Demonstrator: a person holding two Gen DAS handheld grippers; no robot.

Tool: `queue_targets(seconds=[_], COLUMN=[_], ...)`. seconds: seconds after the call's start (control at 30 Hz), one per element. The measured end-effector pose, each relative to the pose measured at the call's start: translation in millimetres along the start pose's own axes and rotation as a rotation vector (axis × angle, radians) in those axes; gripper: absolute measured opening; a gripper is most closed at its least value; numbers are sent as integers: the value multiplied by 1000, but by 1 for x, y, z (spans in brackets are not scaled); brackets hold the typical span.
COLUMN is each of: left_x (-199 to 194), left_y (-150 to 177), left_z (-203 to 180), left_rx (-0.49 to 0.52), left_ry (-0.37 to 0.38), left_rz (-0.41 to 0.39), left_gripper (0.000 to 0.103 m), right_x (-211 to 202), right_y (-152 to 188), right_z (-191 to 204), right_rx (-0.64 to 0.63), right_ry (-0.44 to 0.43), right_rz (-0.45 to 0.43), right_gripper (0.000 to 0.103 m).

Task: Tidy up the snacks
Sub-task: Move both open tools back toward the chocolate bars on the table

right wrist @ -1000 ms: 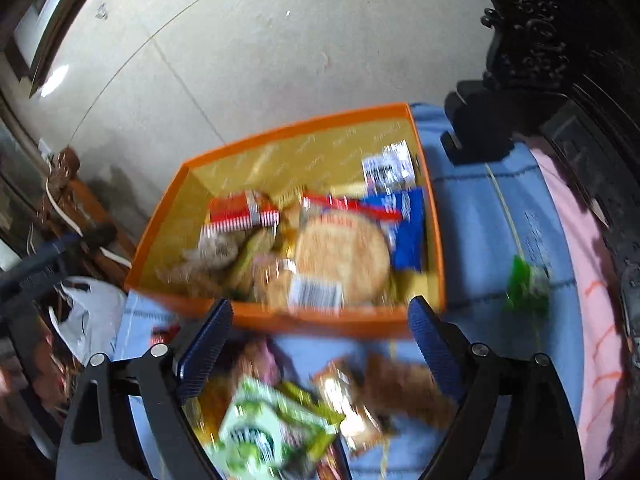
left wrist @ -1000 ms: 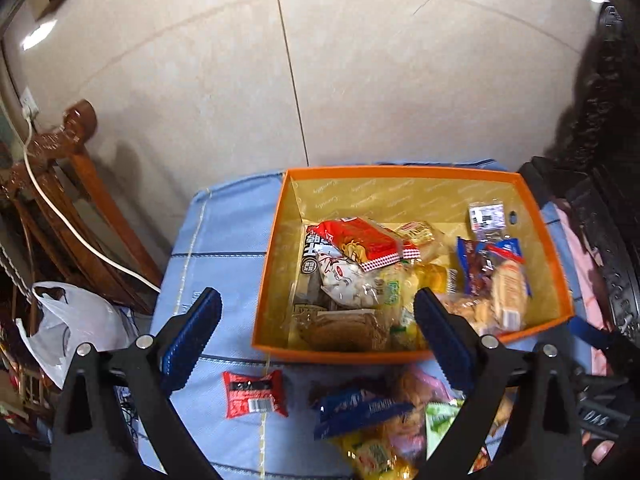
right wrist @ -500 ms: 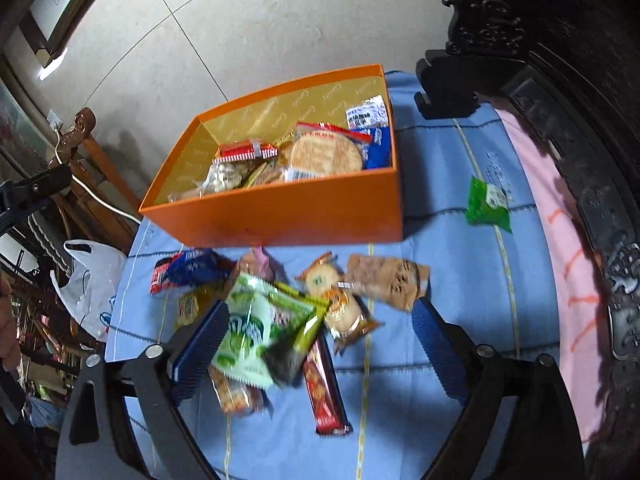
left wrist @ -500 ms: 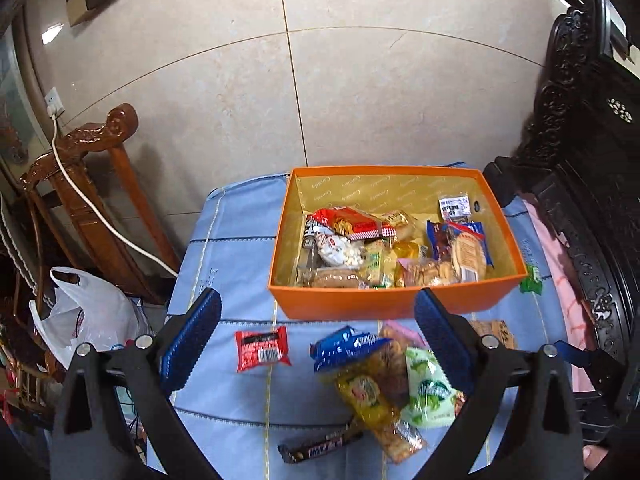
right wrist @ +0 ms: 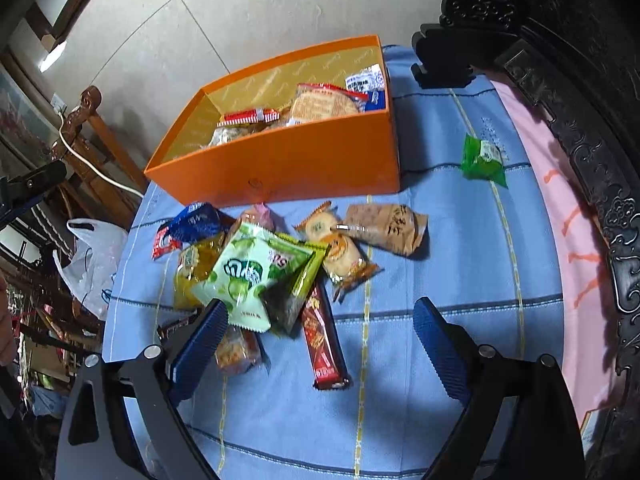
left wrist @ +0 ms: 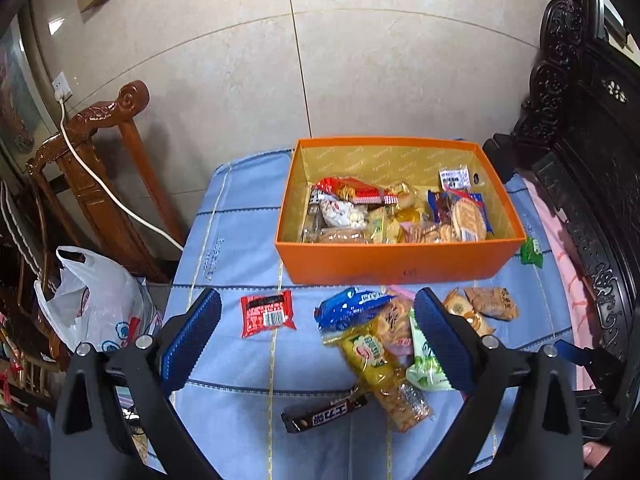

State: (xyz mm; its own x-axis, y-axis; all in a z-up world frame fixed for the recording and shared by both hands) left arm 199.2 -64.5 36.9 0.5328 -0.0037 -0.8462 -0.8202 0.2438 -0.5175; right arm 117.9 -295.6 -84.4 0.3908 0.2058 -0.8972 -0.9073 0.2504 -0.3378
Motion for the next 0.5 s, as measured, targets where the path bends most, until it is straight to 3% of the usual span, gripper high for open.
queue_targets(seconds=[0.2,0.5], left_x=[33,123], left_y=[36,132], left_z=[6,22], left_rx=[40,173], left_ry=[-20,-61], left_rz=[81,315], left_gripper=[95,95], right_x=[13,45], right_y=[13,30], right_z=[-4,-8], right_rx=[-26,-36], right_ry=[15,21], right_rz=[52,163], right_gripper=[94,94])
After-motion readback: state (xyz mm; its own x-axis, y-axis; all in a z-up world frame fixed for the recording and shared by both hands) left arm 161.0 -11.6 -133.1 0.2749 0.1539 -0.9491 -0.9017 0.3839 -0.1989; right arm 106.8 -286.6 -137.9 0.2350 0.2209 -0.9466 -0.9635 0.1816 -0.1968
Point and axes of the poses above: each gripper's, at about its wrist camera, not at the fingertips, and x roughly the way its jaws point, z to its left, y to its underside, the point moved 1 cm from there along x, roughly the way its jaws point, and after that the axes turned 4 degrees about z, right-handed, at the moved point
